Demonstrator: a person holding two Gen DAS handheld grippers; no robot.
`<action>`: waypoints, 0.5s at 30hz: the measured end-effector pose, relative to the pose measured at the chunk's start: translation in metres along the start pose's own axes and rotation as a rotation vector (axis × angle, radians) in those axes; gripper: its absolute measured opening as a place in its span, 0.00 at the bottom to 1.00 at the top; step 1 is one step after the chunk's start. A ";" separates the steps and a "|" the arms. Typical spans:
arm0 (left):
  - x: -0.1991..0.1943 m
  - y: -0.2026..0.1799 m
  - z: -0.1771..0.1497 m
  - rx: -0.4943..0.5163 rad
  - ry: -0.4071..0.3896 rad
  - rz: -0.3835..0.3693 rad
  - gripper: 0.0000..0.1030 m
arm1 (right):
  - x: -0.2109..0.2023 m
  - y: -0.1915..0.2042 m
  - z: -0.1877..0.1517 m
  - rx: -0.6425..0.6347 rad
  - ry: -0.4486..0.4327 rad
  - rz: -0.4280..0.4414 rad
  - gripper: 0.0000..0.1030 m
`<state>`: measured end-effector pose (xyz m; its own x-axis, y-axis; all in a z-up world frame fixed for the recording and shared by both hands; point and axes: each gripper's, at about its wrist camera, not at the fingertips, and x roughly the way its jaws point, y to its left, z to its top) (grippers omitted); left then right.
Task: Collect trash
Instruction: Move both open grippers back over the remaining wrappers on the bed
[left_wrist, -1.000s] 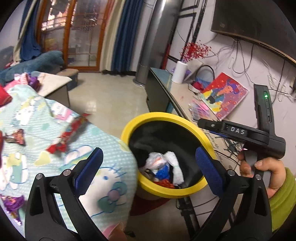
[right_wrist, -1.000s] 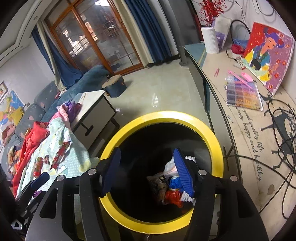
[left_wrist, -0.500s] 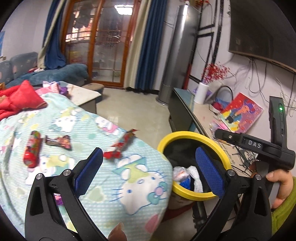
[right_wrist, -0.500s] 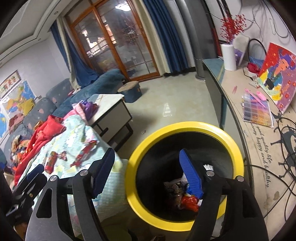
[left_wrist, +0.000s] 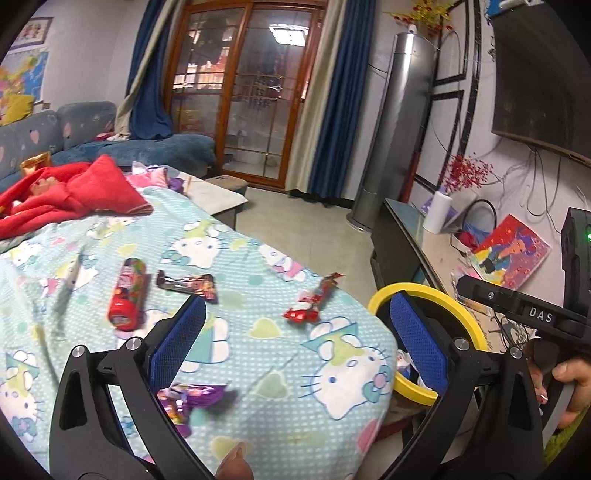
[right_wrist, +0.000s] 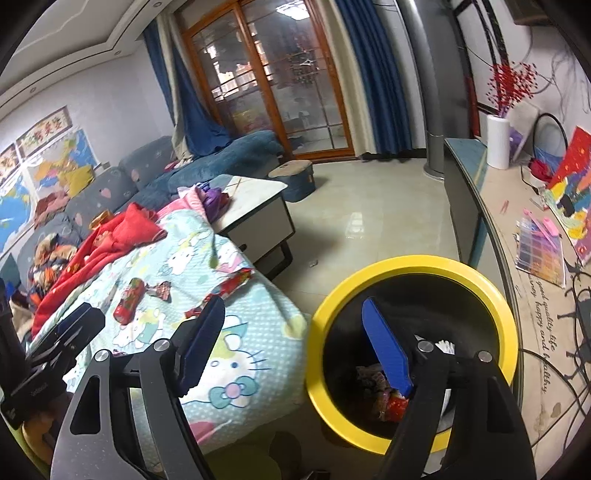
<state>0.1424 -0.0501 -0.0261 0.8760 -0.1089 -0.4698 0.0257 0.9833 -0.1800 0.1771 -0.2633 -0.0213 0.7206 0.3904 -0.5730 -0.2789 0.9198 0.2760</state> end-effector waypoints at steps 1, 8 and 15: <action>-0.001 0.003 0.000 -0.006 -0.002 0.007 0.89 | 0.001 0.004 0.000 -0.008 0.004 0.005 0.72; -0.009 0.029 -0.001 -0.051 -0.008 0.046 0.89 | 0.011 0.029 0.005 -0.053 0.025 0.035 0.72; -0.019 0.056 -0.004 -0.095 -0.013 0.088 0.89 | 0.032 0.060 0.011 -0.106 0.059 0.062 0.72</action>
<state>0.1253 0.0060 -0.0312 0.8791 -0.0205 -0.4761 -0.0967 0.9706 -0.2202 0.1904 -0.1964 -0.0147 0.6622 0.4454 -0.6025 -0.3893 0.8916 0.2313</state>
